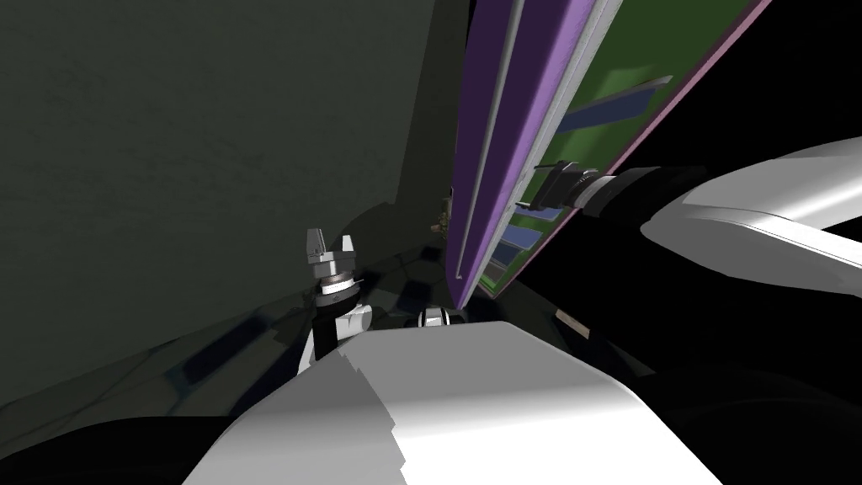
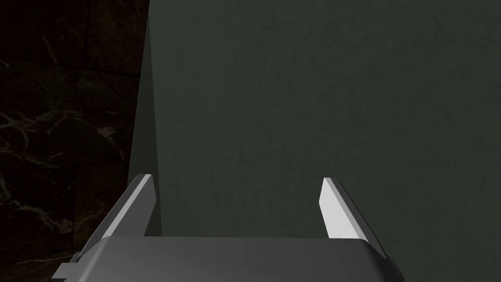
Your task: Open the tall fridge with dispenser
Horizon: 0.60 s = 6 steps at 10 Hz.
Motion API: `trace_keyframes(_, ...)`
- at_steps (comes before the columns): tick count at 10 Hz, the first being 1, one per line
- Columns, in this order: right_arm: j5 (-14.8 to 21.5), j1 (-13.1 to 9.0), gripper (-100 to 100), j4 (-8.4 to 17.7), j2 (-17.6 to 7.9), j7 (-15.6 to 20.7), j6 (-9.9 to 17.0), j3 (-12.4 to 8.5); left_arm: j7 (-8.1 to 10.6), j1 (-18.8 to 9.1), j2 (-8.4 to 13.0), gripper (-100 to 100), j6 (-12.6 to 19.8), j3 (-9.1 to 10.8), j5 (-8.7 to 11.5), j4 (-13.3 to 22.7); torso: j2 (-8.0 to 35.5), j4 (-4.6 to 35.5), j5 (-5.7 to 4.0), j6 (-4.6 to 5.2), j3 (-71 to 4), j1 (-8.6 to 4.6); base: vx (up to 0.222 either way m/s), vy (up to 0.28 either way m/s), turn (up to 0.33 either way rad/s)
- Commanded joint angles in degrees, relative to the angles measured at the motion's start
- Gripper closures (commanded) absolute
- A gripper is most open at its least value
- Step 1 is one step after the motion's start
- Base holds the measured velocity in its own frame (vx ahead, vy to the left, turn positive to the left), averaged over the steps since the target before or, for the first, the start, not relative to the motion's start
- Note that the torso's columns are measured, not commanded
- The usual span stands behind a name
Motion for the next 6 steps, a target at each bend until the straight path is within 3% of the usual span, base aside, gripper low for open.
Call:
trace_keyframes(1,2.4,0.7,-100,-0.4,2.5,0.8,1.4,1.3,0.0,0.0,0.0,0,0.0,0.0,0.0,0.0,-0.1,-0.1,-0.07,0.01,0.0,-0.11,0.054,0.106,-0.025)
trace_keyframes(6,7.2,2.4,-100,-1.1,7.7,2.9,4.7,4.0,0.0,0.0,0.0,0,0.0,0.0,0.0,0.0,-0.6,-0.4,-0.28,-0.12,-0.4,-0.28,0.06,0.121,-0.036)
